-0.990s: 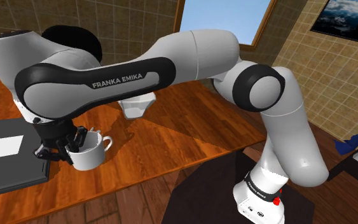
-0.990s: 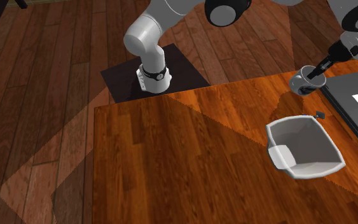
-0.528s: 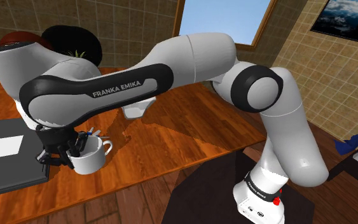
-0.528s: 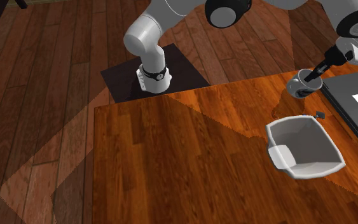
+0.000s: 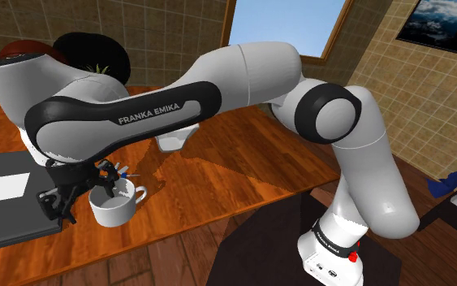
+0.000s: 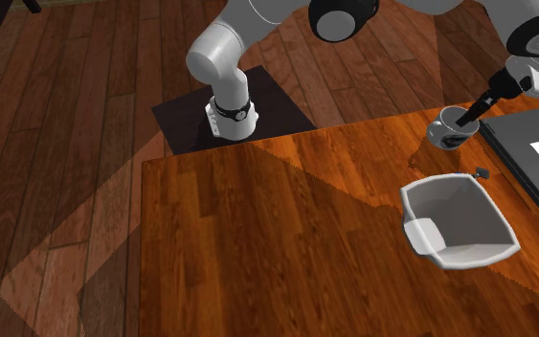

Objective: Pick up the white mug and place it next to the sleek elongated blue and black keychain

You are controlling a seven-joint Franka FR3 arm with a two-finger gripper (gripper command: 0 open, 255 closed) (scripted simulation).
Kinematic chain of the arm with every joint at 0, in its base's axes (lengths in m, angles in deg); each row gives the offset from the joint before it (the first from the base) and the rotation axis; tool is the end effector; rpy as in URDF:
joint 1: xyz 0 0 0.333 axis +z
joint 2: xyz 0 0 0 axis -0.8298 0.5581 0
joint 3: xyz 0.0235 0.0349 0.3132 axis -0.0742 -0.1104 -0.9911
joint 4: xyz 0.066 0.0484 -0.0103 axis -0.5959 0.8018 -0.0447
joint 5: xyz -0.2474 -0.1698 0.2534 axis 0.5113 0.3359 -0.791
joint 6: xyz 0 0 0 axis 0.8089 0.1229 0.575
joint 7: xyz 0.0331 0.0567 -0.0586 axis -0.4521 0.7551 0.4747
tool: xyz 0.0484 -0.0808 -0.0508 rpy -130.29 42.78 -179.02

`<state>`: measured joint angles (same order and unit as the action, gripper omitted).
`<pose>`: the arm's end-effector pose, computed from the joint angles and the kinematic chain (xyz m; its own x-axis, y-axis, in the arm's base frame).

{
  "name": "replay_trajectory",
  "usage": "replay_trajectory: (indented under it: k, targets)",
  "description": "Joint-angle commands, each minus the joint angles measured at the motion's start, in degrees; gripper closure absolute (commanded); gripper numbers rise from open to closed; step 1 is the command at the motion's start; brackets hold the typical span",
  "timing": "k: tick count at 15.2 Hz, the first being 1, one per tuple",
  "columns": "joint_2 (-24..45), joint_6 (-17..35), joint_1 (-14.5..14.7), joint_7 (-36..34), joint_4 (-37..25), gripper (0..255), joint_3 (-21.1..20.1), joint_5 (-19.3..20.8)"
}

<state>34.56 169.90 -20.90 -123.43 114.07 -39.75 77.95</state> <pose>0.4816 0.5461 0.3463 0.9727 0.1912 -0.1314 0.2022 -0.9763 0.0764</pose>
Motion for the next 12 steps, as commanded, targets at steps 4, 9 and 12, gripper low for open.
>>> replay_trajectory:
  k: [4, 9, 12]
  targets:
    - [0.6, -6.2, 1.0, 0.5, -7.0, 0, 0.0, -0.1]
    - [1.1, -8.0, 1.3, 0.6, -9.2, 0, 0.0, -0.1]
    - [1.1, -8.0, 1.3, 0.6, -9.2, 0, 0.0, -0.1]
